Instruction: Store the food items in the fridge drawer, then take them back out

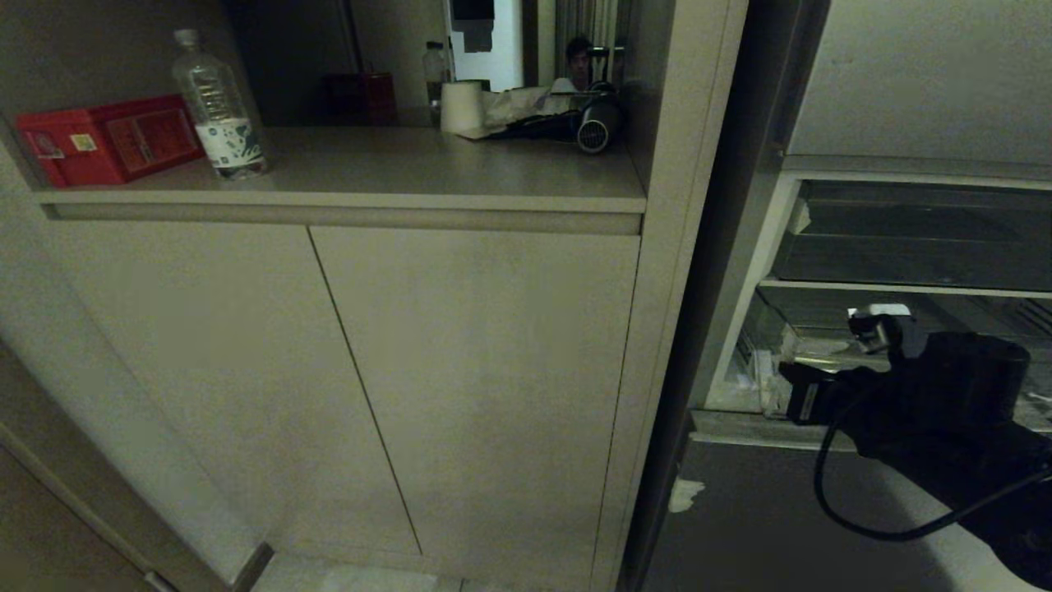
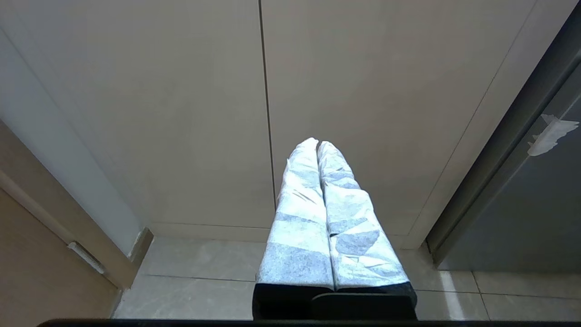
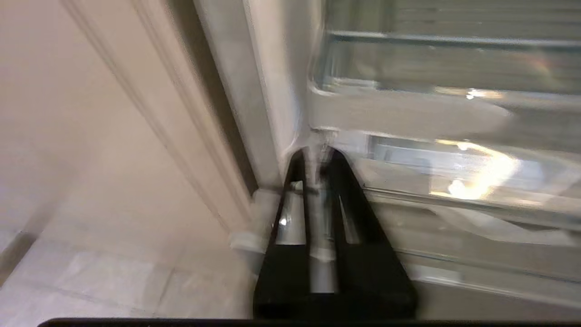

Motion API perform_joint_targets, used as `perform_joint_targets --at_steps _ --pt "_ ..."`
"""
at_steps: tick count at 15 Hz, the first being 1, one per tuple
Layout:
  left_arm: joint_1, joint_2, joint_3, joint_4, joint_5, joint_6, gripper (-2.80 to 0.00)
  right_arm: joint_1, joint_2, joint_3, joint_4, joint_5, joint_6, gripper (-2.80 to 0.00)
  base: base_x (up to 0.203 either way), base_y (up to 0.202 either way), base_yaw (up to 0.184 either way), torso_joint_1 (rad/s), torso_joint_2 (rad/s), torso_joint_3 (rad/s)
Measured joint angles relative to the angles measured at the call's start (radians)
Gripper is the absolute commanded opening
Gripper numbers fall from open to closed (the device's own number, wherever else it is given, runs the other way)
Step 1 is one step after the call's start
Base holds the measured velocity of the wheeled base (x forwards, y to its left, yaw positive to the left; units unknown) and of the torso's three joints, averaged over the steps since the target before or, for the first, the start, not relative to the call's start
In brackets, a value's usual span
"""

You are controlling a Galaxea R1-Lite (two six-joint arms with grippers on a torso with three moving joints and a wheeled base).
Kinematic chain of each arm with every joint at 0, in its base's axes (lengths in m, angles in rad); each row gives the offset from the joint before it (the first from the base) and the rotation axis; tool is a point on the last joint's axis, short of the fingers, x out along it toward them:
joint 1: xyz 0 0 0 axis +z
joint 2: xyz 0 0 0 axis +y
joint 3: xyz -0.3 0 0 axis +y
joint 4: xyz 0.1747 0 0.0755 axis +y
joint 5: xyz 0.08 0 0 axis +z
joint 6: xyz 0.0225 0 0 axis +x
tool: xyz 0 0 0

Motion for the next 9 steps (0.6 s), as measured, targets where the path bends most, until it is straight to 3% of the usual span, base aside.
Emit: perform_joint_targets --at_steps 9 --pt "0.0 0.0 0.0 0.0 0.0 0.0 -2.8 -0.002 -0.224 0.222 0.021 -0.023 -0.003 0.0 0.0 0.0 0.0 0.0 0.0 0.0"
